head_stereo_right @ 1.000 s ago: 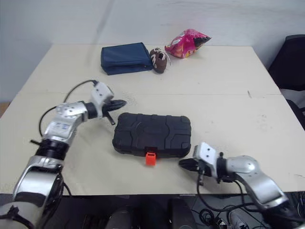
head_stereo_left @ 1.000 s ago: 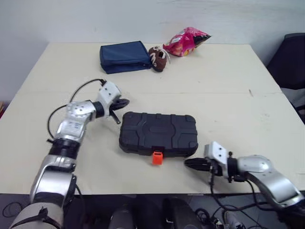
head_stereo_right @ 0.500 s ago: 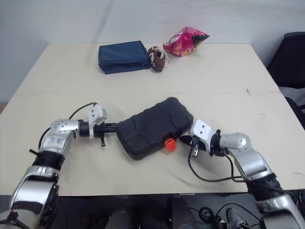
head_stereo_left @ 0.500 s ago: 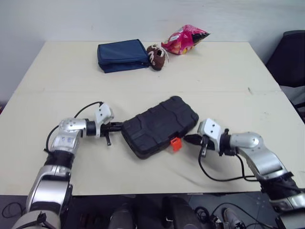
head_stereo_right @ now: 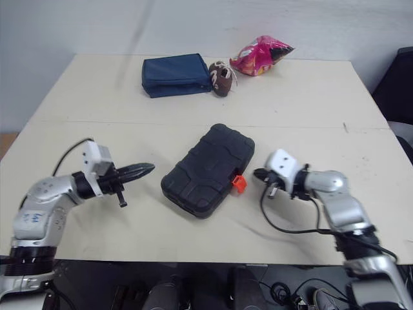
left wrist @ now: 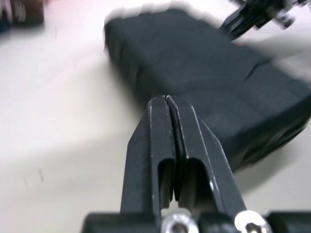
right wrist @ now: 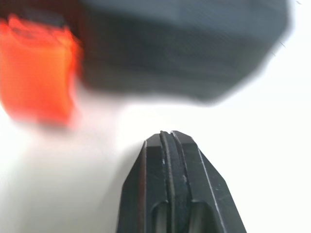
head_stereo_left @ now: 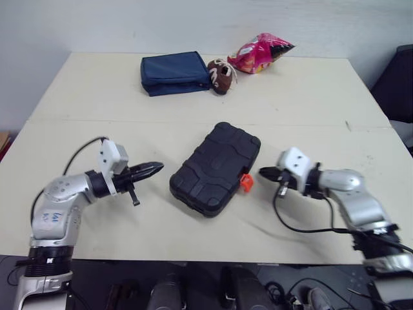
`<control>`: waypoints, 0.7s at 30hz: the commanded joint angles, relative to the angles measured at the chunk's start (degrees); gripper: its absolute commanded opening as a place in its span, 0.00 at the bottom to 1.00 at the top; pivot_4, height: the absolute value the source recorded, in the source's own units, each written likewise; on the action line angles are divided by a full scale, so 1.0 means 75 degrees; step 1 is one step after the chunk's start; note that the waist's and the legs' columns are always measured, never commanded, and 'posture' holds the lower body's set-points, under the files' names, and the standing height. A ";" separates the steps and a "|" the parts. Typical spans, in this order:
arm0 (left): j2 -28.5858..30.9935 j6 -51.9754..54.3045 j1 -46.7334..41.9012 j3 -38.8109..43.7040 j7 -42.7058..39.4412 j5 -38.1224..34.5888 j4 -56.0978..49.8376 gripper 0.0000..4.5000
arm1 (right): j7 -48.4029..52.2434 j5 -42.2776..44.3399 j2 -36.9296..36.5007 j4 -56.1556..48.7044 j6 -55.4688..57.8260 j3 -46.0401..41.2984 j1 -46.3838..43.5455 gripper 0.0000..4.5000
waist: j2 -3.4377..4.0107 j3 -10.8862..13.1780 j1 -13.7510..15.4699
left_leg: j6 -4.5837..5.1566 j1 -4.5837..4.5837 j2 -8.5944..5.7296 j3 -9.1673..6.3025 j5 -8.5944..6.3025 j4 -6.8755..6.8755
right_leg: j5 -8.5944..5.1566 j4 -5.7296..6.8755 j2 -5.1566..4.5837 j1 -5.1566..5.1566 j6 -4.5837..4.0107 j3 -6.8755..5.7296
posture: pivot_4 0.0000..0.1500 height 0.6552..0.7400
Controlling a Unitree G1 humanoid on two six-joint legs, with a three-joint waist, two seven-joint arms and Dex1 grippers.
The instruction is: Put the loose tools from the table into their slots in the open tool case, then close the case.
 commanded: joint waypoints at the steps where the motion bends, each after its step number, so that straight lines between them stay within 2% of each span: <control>1: -0.0482 0.0379 -0.1133 -0.1091 0.0086 -0.0114 -0.0706 0.00 | 0.0269 0.1559 0.0099 -0.1645 0.0817 -0.0905 0.0203 0.00 | 0.0000 0.0000 0.0028 | 0.0007 0.0003 -0.0003 0.0001 0.0003 0.0001 | 0.0005 -0.0008 0.0002 0.0010 0.0009 0.0001 | 1.00 1.00; 3: -0.0731 0.0484 -0.1703 -0.1786 -0.0074 0.0205 -0.0294 0.00 | 0.0329 0.2491 0.0320 -0.2382 0.1678 -0.0919 0.0178 0.00 | 0.0003 -0.0005 -0.0001 | 0.0010 0.0061 -0.0003 0.0003 0.0001 0.0002 | 0.0012 -0.0027 0.0017 0.0082 0.0020 0.0006 | 1.00 1.00; 6: -0.0921 -0.0165 -0.2209 -0.2623 -0.0155 0.1145 0.0641 0.00 | 0.0277 0.2345 0.0388 -0.2921 0.1852 -0.0534 0.0070 0.00 | 0.0007 -0.0007 -0.0087 | -0.0001 0.0074 0.0005 0.0008 0.0003 -0.0004 | 0.0017 -0.0020 0.0037 0.0083 0.0011 0.0020 | 1.00 1.00; 9: -0.1358 -0.0435 -0.2606 -0.3082 -0.0031 0.1541 0.1513 0.00 | 0.0076 0.2287 0.0551 -0.3107 0.2088 -0.0284 -0.0036 0.00 | 0.0007 -0.0007 -0.0156 | -0.0012 0.0057 0.0004 0.0008 0.0005 -0.0009 | 0.0010 -0.0022 0.0058 0.0059 0.0000 0.0019 | 1.00 1.00; 12: -0.1686 -0.0835 -0.2841 -0.3731 0.0017 0.2331 0.2399 0.00 | -0.0286 0.1696 0.0711 -0.2980 0.1954 0.0084 -0.0138 0.00 | 0.0006 -0.0006 -0.0145 | -0.0005 0.0040 0.0001 0.0001 0.0008 0.0001 | 0.0011 -0.0021 0.0057 0.0051 0.0001 0.0010 | 1.00 1.00; 16: -0.1851 -0.0567 -0.2724 -0.3809 0.0378 0.2688 0.2877 0.00 | -0.0212 0.1077 0.0833 -0.2431 0.1404 0.0565 -0.0136 0.00 | 0.0008 -0.0008 -0.0132 | 0.0006 0.0043 -0.0003 0.0002 0.0009 0.0001 | 0.0014 -0.0021 0.0045 0.0056 0.0007 0.0009 | 1.00 1.00; 21: -0.1828 -0.0397 -0.2622 -0.3695 0.0461 0.2717 0.3136 0.00 | -0.0408 0.1057 0.1042 -0.2244 0.1928 0.0646 -0.0118 0.00 | 0.0008 -0.0021 -0.0119 | 0.0019 0.0070 -0.0010 -0.0006 0.0018 0.0004 | 0.0019 -0.0015 0.0021 0.0086 0.0015 0.0007 | 1.00 1.00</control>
